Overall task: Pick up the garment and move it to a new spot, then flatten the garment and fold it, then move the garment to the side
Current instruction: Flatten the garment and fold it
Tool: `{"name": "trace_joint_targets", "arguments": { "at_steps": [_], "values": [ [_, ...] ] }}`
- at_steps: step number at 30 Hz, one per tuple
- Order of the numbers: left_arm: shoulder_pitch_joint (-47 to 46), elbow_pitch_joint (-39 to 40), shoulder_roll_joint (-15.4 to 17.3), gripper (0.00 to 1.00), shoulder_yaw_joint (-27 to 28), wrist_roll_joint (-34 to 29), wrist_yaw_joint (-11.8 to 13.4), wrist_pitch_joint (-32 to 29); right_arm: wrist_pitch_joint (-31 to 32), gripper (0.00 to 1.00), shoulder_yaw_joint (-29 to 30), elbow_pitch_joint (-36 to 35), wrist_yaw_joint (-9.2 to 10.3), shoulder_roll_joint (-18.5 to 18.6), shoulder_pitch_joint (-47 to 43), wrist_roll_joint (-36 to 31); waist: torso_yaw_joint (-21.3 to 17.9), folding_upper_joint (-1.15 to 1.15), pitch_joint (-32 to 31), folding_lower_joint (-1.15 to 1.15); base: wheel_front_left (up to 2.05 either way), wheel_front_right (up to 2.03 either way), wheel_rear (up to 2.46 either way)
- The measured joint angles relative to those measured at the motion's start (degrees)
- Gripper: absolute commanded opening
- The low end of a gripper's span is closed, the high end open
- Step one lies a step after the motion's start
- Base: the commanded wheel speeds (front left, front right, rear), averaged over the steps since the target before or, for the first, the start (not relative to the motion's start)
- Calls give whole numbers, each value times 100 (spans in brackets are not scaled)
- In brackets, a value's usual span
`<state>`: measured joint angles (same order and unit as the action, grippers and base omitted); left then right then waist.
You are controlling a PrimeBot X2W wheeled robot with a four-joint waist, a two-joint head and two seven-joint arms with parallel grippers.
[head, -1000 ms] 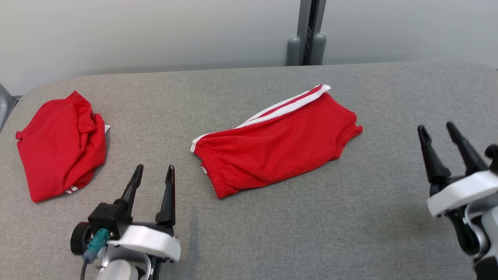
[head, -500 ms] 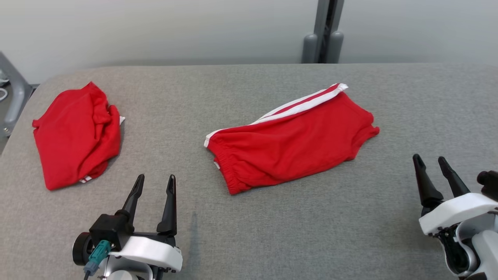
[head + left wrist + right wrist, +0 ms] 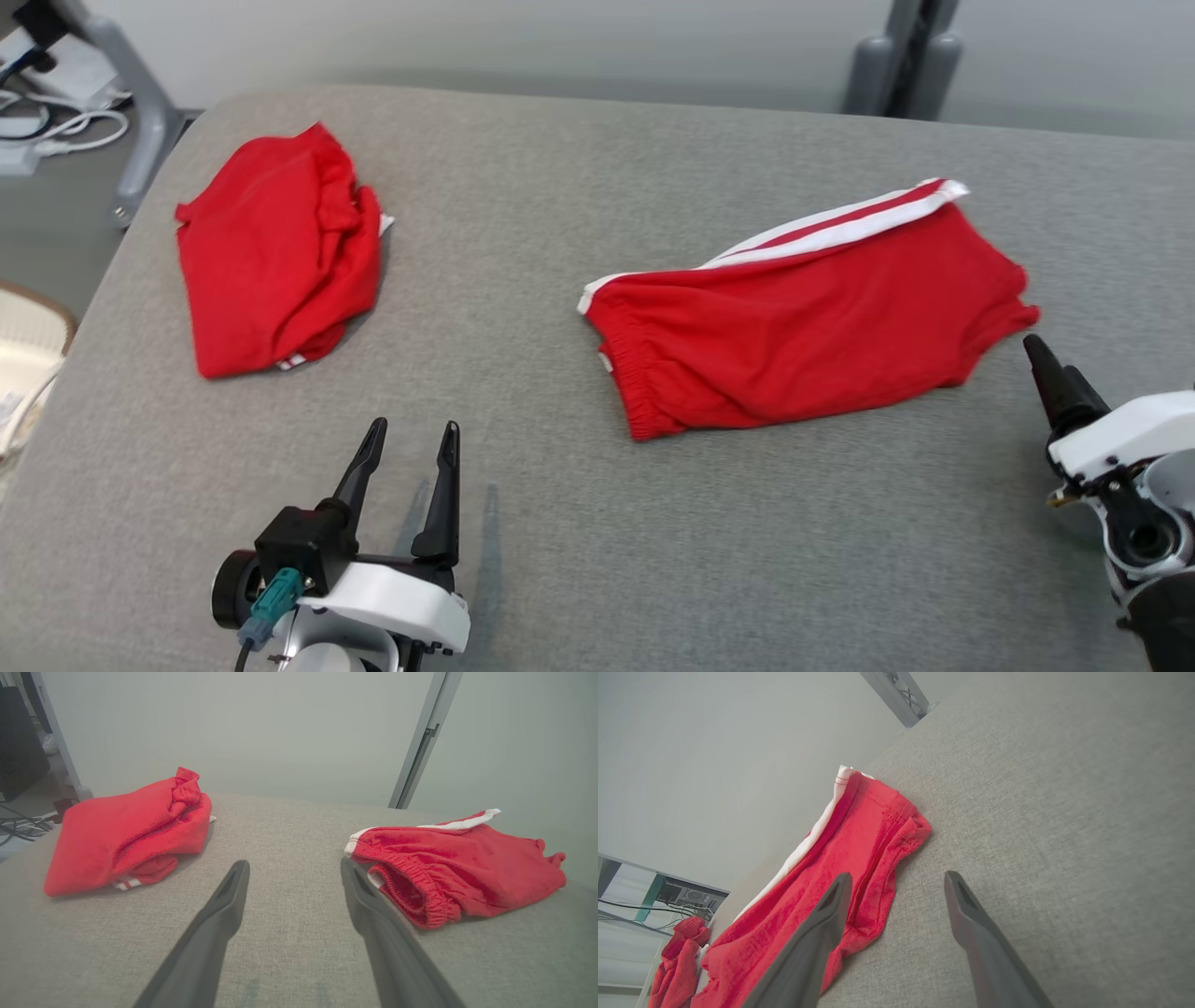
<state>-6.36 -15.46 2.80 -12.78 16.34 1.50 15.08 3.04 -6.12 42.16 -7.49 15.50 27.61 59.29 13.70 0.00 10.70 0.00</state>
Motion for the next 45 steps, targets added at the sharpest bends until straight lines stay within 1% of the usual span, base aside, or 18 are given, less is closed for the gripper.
{"name": "trace_joint_targets", "arguments": {
  "at_steps": [4,5,11,18,24,25,27,30,34,40,45],
  "values": [
    [-92,-34,2,100,-100,41,8,0,349,100,131,353,0,46,280,327,231,0,139,0,0,0,0],
    [-92,-34,2,100,-100,41,8,0,349,100,131,353,0,46,280,327,231,0,139,0,0,0,0],
    [-162,-55,4,100,-245,87,66,0,602,100,389,904,1,243,706,624,616,0,299,0,0,0,0],
    [-201,-36,0,100,-374,110,110,1,761,100,480,1386,2,494,1079,691,1009,0,438,0,0,0,0],
    [-202,-7,0,100,-411,141,116,0,837,100,392,1649,7,550,1432,671,1184,0,549,0,0,0,0],
    [-204,-5,0,100,-422,141,116,0,837,54,380,1680,7,556,1471,670,1200,0,565,0,0,0,0],
    [-223,-5,0,100,-442,143,116,0,832,0,356,1726,7,582,1533,653,1226,0,588,0,0,0,0],
    [-258,12,0,100,-444,157,118,0,738,0,261,1655,-1,594,1548,611,1235,0,611,-1,0,0,0],
    [-259,18,-1,100,-420,159,142,0,438,0,242,1591,-2,537,1491,633,1180,0,580,0,0,0,0],
    [-257,-15,-1,100,-363,127,132,0,24,0,375,1405,-5,439,1213,933,1028,0,441,-1,0,0,0],
    [-214,-53,-1,100,-299,67,107,0,-114,0,397,1212,-8,353,851,1158,834,0,272,0,0,0,0]
  ]
}}
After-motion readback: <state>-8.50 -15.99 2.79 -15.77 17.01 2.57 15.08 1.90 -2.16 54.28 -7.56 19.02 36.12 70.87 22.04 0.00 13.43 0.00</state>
